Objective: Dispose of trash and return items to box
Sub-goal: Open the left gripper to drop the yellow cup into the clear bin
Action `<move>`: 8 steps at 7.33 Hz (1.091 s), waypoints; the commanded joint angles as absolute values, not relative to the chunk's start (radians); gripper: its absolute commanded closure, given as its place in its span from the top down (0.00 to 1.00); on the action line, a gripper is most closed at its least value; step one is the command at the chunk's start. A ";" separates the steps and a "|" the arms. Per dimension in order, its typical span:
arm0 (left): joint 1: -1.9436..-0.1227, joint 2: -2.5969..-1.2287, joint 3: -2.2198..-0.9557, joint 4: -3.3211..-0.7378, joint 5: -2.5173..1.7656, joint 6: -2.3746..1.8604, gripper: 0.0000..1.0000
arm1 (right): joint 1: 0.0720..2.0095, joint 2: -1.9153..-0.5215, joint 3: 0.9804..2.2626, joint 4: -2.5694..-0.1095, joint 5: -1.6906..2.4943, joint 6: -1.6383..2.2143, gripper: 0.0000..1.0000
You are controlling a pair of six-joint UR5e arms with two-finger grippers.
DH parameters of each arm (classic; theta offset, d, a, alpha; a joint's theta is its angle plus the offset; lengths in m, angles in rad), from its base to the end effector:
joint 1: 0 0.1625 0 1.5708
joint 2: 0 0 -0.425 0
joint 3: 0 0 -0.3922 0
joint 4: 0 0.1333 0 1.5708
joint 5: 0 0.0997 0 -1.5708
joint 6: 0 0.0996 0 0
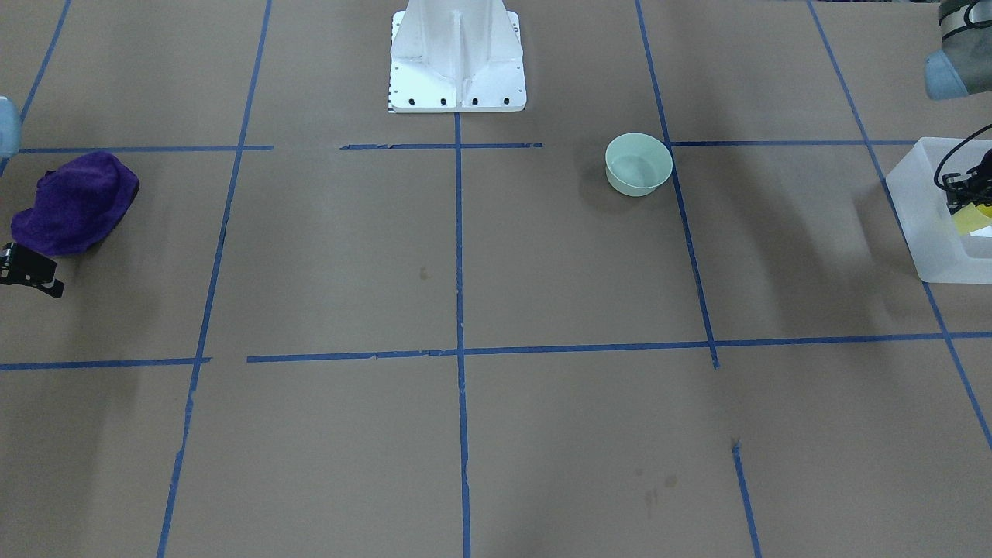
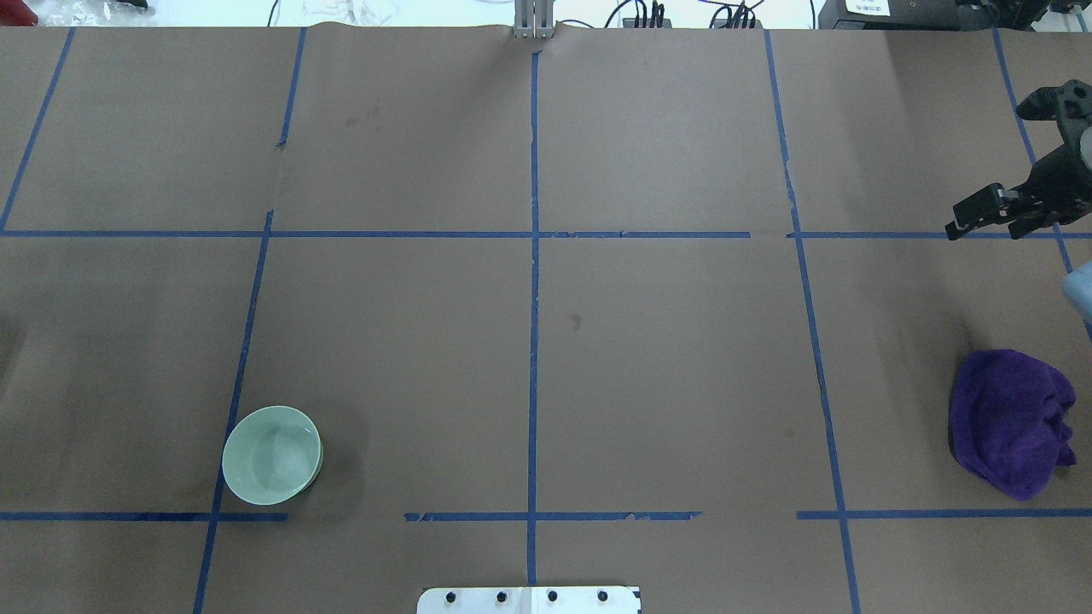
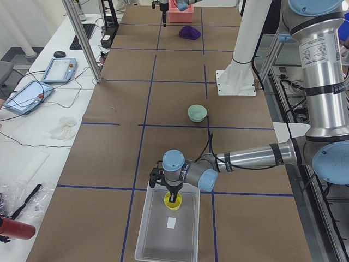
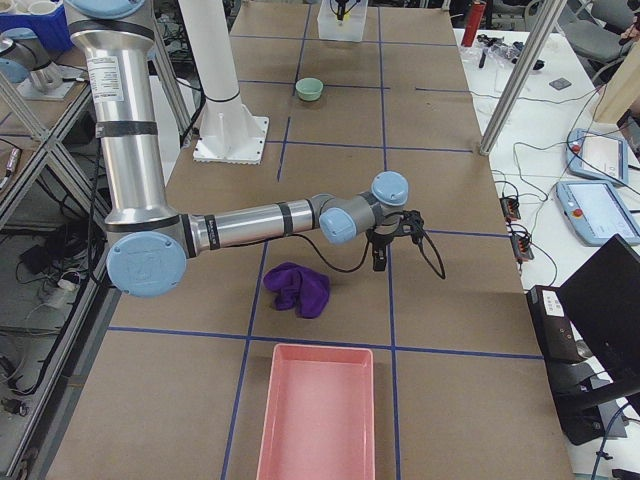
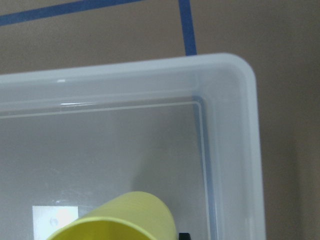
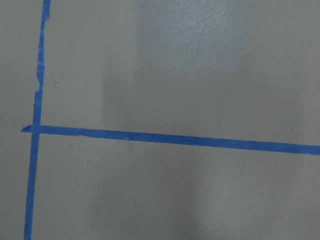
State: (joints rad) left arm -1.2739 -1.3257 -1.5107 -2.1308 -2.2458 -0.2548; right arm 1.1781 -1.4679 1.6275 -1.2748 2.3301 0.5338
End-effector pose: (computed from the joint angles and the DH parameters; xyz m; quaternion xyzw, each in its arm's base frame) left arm 0.0453 -0.3909 0.7428 0.0259 0.3487 0.0618 0.9348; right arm -0.1515 -0.5349 0.5439 0.0263 -0.4167 -0.0197 0.9084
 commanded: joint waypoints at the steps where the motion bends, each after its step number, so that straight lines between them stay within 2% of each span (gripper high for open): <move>1: -1.275 -1.281 -1.500 -2.189 -2.246 -0.253 0.11 | 1.178 -1.468 1.628 -1.275 2.330 0.534 1.00; 2: -1.275 -1.281 -1.502 -2.191 -2.246 -0.253 0.45 | 1.180 -1.468 1.628 -1.275 2.330 0.534 1.00; 3: -1.278 -1.279 -1.502 -2.191 -2.246 -0.253 0.66 | 1.178 -1.474 1.628 -1.275 2.330 0.534 1.00; 5: -1.285 -1.275 -1.537 -2.197 -2.250 -0.255 0.76 | 1.178 -1.474 1.628 -1.273 2.329 0.534 1.00; 6: -1.304 -1.273 -1.586 -2.189 -2.247 -0.255 0.76 | 1.178 -1.474 1.628 -1.275 2.329 0.534 1.00; 8: -1.484 -1.240 -1.688 -2.183 -2.244 -0.171 0.74 | 1.178 -1.473 1.626 -1.275 2.315 0.534 1.00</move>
